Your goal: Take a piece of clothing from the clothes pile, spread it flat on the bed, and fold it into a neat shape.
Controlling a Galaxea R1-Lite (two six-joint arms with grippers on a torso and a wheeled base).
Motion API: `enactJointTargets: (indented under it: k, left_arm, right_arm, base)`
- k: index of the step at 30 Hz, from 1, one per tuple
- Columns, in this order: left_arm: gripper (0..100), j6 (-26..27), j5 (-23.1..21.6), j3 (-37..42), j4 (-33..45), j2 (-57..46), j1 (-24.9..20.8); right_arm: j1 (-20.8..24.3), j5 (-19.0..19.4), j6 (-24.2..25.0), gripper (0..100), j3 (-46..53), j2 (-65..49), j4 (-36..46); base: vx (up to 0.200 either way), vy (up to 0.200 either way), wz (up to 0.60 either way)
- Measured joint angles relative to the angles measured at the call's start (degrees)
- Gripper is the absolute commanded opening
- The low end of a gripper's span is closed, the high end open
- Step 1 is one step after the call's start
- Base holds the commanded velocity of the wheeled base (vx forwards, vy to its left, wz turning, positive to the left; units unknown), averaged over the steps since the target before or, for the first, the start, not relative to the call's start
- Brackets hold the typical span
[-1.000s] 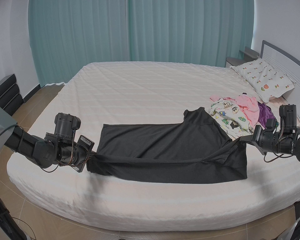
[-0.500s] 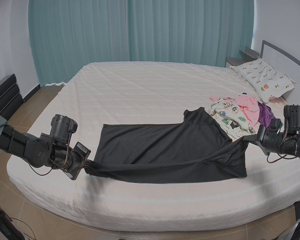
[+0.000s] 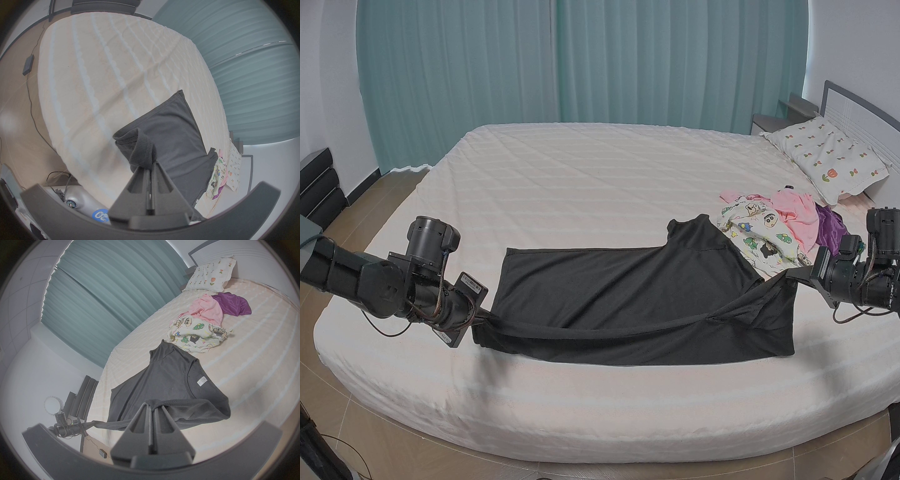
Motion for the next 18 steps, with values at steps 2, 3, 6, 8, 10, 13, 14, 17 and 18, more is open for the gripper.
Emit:
enactJointTargets:
  k: [2,3,6,8,10,13,14,17,18]
  left_arm:
    - [0,-0.1,0.1,-1.5,0.0,1.3,0.4]
    - [0,-0.1,0.1,-2.2,0.0,1.9,0.6]
    - [0,-0.5,0.2,-4.3,-0.1,3.8,1.4]
    - [0,-0.8,0.2,-5.3,-0.1,4.9,1.8]
    - [0,-1.2,0.2,-6.6,-0.1,6.2,2.0]
    - [0,-1.8,0.2,-8.2,-0.1,8.0,2.4]
    - [0,-2.0,0.2,-8.7,-0.1,8.5,2.5]
    - [0,-2.0,0.0,-10.1,-0.1,10.3,2.7]
    - [0,-2.0,0.0,-10.7,0.0,11.0,2.7]
  right_arm:
    - [0.0,0.0,0.0,0,-0.6,0.8,-0.1]
    - [0.0,0.0,0.1,0,-1.0,1.2,-0.2]
    - [0.0,-0.1,0.1,0,-2.5,2.7,-0.2]
    - [0.0,-0.1,0.1,0,-3.4,3.7,-0.2]
    - [0.0,-0.2,0.1,0,-4.3,4.8,-0.2]
    - [0.0,-0.1,0.1,0,-5.4,6.2,-0.3]
    - [0.0,-0.1,0.1,0,-5.6,6.7,-0.3]
    - [-0.1,-0.1,0.1,0,-6.1,7.9,-0.4]
    - [-0.1,-0.1,0.1,0,-6.3,8.3,-0.4]
  base:
    - [0.0,0.0,0.0]
    - [0.0,0.0,0.0]
    - [0.0,0.0,0.0]
    - [0.0,0.0,0.0]
    - [0.0,0.0,0.0]
    - [0.0,0.0,0.0]
    - [0.0,0.0,0.0]
    - [0.0,0.0,0.0]
    - [0.0,0.0,0.0]
